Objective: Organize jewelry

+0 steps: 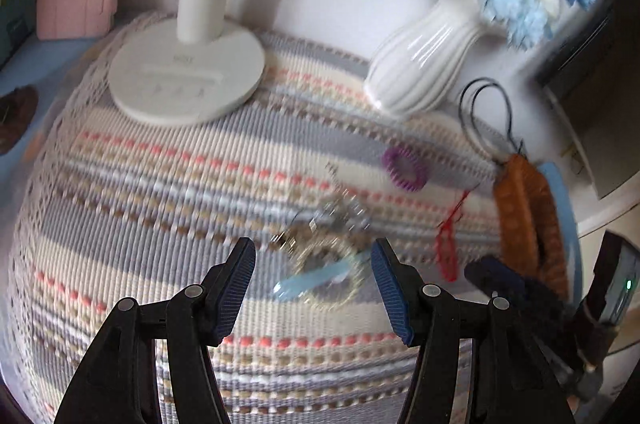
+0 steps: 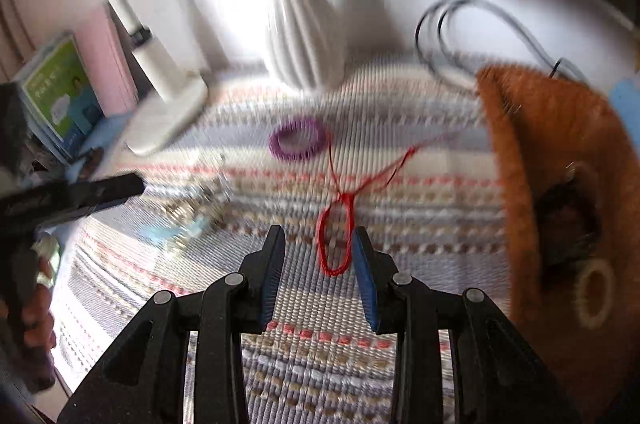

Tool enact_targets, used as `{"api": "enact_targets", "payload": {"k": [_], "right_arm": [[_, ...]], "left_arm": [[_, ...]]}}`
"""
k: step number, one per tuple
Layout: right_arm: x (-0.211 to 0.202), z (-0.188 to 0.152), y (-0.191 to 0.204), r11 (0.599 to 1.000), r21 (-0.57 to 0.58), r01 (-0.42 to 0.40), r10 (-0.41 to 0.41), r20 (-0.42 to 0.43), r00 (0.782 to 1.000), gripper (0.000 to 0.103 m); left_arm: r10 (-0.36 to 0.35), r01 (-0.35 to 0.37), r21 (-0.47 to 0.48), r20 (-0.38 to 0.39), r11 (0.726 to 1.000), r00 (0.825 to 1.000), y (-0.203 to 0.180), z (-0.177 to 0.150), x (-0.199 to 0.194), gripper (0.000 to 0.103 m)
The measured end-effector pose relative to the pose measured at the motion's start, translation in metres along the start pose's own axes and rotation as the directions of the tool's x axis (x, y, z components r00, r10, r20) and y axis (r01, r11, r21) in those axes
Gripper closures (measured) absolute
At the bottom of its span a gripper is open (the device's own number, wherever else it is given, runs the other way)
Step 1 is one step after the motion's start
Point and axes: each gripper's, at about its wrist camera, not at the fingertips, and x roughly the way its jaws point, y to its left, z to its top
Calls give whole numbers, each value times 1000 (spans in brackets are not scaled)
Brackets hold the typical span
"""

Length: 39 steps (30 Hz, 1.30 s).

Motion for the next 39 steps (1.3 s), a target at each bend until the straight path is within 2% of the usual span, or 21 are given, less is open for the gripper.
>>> {"api": "enact_targets", "payload": {"k": [5,7,9,11,14,15,17,19,26,28,29,30,32,36,39], "right_arm": [[18,-4,6,999,-16,-28,27,-41,999,66],[19,-4,11,998,-20,-67,66,-40,997,66],[19,-2,21,993,-45,-105,103,-39,994,66],[22,1,35,984,-81,-156,153,-48,987,66],[30,0,54,962,-123,-244,237,-73,969,66],[33,0,59,957,-127,-261,251,-84,964,66],[41,0,67,953,-125,-275,264,-101,959,66],[45,-1,72,946,-110,-306,294,-118,949,66],[60,-2,92,921,-78,-382,367,-156,917,67],[60,-3,92,925,-61,-374,362,-146,921,68],[61,-3,93,927,-59,-370,359,-147,922,75],[62,-2,94,926,-56,-373,361,-155,920,86],[64,-2,95,929,-54,-367,356,-149,923,90],[60,0,91,931,-48,-362,353,-136,926,93],[54,2,83,944,-35,-329,324,-114,939,93]], "left_arm": [[-14,14,-11,-44,1000,999,6,-18,18,41],[-23,22,-5,-61,1000,998,5,-22,25,41],[-24,24,0,-43,1000,999,5,-25,25,41],[-17,17,-8,-26,1000,1000,5,-26,26,47],[-20,20,-47,-2,999,1000,12,-24,23,64],[-27,27,-58,-7,998,1000,15,-24,24,74],[-45,45,-60,-13,997,999,18,-23,23,78],[-53,53,-55,2,997,999,20,-24,17,92],[-63,66,-99,36,993,997,33,-29,0,93],[-70,75,-102,48,992,996,33,-30,-5,94],[-74,79,-104,56,991,996,32,-29,-8,95],[-81,87,-106,63,991,995,32,-29,-11,97],[-86,94,-106,75,990,993,31,-29,-18,100],[-90,101,-107,103,989,991,33,-29,-33,100],[-80,95,-114,127,989,989,37,-29,-45,100]]}}
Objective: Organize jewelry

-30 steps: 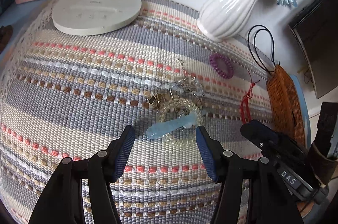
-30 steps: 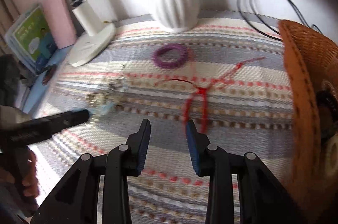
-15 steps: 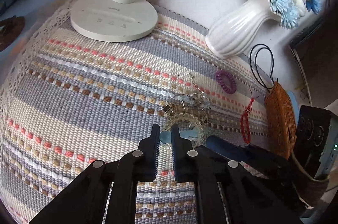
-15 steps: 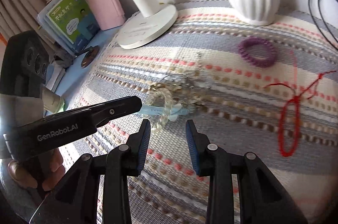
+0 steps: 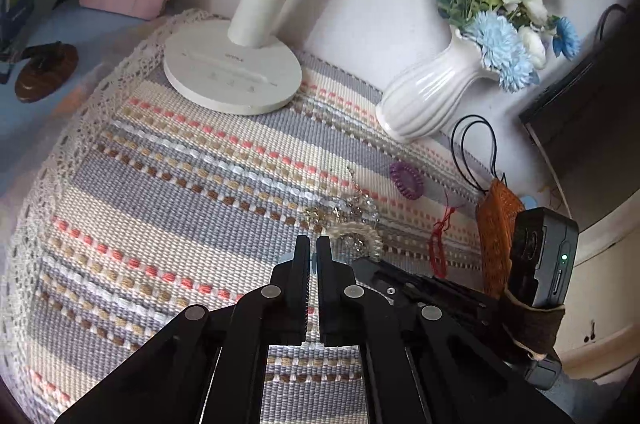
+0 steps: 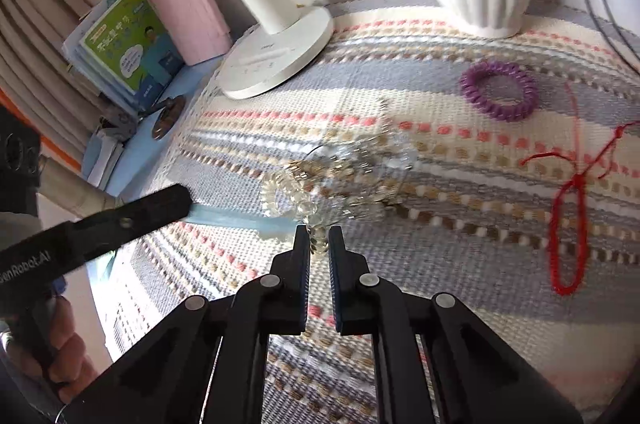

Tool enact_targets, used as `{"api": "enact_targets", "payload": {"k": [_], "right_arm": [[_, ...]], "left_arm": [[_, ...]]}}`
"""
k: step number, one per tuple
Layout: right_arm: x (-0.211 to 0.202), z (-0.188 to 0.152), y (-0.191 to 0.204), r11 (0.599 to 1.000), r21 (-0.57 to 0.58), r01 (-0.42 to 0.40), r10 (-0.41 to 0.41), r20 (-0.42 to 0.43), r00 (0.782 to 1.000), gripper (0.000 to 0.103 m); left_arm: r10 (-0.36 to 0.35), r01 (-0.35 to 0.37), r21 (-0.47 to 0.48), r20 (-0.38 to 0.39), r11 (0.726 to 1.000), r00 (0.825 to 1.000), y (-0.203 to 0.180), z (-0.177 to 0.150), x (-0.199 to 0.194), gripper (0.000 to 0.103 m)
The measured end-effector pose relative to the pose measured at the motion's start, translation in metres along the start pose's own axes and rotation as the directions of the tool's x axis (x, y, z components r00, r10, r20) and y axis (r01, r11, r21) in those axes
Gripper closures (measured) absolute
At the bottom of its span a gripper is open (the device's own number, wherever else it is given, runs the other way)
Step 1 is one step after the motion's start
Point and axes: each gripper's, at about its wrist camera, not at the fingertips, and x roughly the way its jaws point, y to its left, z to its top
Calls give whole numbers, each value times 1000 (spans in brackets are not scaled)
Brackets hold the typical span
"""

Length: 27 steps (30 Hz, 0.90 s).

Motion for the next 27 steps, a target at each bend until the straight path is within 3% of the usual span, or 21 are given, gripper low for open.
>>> {"api": "enact_targets", "payload": {"k": [9,12,16,21,27], "right_arm": [[-31,0,-21,998,55,-6,4,43,999,93],[-42,-3,-19,999,-2,49,-49,43,998,93],[-68,-10,-27,1000,25,-1,-1,75,997,93],[-110,-15,-40,992,51,112,-119,159,980,93],[-160,-25,-71,973,141,182,-212,241,947,93]], "left_arm": [[-21,22,-12,33,1000,999,-2,6,-19,100],[-36,36,7,33,999,999,-13,7,-19,100],[-57,56,36,33,998,998,-29,10,-19,100],[-102,100,104,10,990,995,-59,13,-10,100],[-169,172,198,-29,965,985,-108,14,1,100]]}}
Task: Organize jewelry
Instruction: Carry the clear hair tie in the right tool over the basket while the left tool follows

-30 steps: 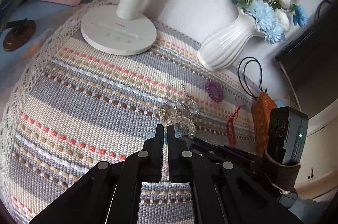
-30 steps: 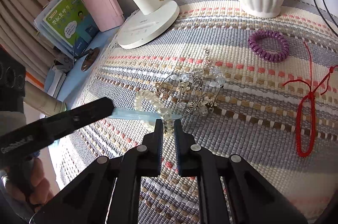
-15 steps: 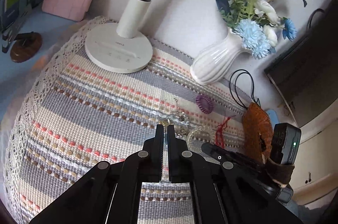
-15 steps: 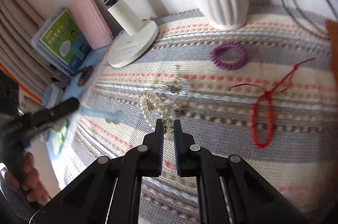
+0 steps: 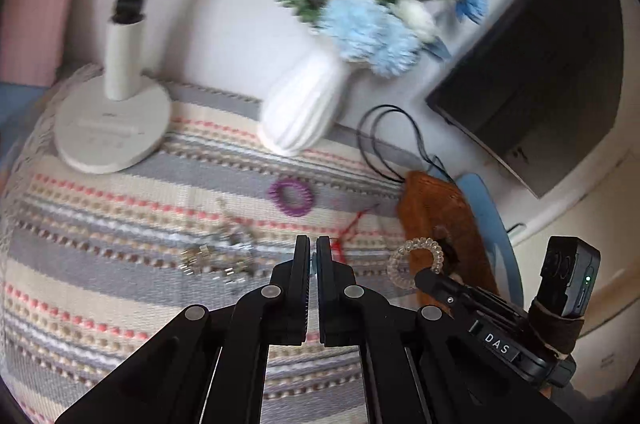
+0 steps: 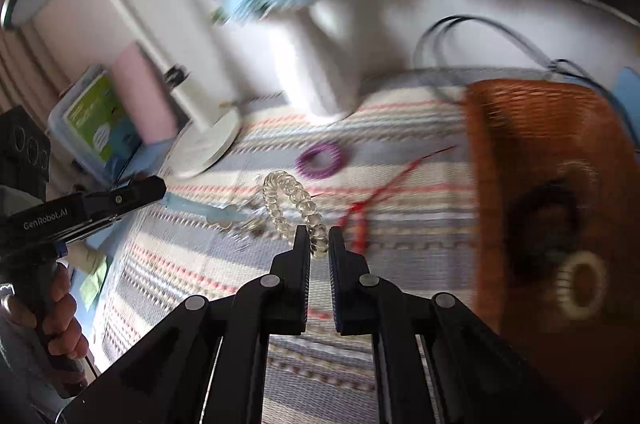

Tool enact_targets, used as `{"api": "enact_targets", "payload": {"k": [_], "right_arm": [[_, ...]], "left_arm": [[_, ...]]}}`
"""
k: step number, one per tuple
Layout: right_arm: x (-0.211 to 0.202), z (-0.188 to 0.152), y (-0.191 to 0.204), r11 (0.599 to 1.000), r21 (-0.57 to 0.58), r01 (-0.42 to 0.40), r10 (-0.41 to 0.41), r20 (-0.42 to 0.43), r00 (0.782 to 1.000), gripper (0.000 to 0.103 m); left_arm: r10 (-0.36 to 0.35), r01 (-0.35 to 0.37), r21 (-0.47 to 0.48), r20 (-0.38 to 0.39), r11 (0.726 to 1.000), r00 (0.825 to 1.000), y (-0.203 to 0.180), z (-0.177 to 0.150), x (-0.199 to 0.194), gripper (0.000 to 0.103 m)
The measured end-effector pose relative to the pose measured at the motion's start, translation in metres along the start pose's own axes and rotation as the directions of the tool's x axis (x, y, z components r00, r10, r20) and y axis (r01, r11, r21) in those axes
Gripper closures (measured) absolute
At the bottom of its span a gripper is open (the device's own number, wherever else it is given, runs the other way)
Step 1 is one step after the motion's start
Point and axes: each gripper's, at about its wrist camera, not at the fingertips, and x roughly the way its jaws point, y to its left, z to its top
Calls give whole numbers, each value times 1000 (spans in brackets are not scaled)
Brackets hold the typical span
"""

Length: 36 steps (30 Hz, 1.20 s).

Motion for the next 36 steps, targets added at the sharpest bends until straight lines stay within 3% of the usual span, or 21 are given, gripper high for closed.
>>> {"api": "enact_targets", "payload": {"k": [10,16,23,29,36], "right_arm": [[-57,4,-79,972,168,165,-185,111,977,92],[-77,-16,-120,934,280,221,-256,93,962,92],[-81,-37,-135,923,311,227,-257,57,965,92],[-72,-44,-127,932,297,209,-226,23,974,92],[-61,-44,-129,943,284,171,-176,-10,984,92]], "left_arm": [[-143,154,163,-73,975,987,-94,12,45,100],[-126,163,251,-158,954,979,-148,20,99,100],[-113,157,231,-194,960,974,-185,27,155,100],[-115,138,88,-231,986,966,-186,25,201,100],[-63,109,151,-277,983,959,-202,13,223,100]]}}
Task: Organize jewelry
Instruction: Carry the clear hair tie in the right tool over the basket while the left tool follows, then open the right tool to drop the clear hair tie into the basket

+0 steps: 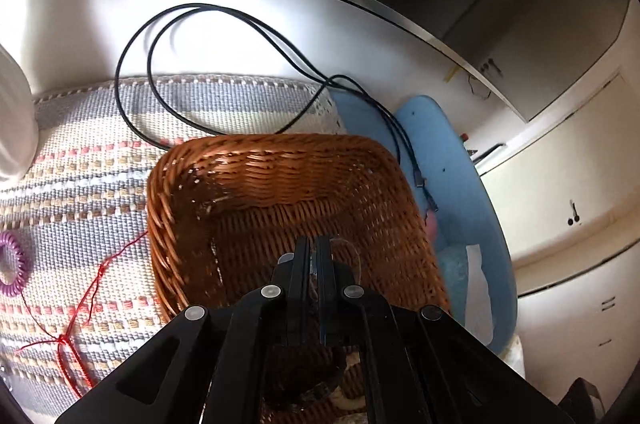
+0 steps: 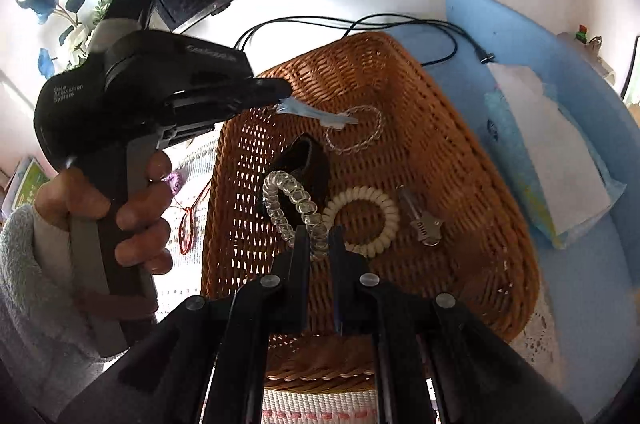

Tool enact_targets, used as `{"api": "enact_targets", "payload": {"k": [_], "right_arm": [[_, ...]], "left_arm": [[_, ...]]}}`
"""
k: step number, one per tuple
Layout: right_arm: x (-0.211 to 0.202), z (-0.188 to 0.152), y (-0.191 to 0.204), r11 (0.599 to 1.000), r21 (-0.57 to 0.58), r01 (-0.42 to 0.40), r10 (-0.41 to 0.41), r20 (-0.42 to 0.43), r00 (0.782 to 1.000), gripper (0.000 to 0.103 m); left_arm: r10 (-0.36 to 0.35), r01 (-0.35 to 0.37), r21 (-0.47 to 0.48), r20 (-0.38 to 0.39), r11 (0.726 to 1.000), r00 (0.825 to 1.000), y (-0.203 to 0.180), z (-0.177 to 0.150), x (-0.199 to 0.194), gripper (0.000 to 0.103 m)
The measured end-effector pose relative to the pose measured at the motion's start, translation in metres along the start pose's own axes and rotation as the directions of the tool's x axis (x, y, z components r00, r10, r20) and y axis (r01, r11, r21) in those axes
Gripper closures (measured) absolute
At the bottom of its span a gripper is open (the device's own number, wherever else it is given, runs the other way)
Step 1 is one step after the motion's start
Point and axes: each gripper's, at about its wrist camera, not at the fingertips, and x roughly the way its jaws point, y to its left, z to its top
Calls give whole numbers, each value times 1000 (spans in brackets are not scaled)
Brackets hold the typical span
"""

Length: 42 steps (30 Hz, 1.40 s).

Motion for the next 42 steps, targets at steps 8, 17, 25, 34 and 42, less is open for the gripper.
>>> {"api": "enact_targets", "payload": {"k": [8,17,25,34,42], "right_arm": [[3,4,-1,1000,0,16,-16,-11,1000,92],[5,5,-4,1000,13,14,-13,-21,1000,92],[2,4,-3,999,29,27,-26,-19,999,92],[-8,5,0,995,37,90,-91,26,995,52],[-21,7,38,997,-70,28,-20,103,995,52]], "left_arm": [[3,-3,35,-12,999,1000,-13,1,11,100],[13,-12,53,-25,999,1000,-14,-1,10,100],[17,-14,65,-48,998,999,-18,-5,12,99],[7,-7,79,0,997,1000,-16,-6,-13,46],[-21,16,72,76,997,997,25,-25,-75,37]]}}
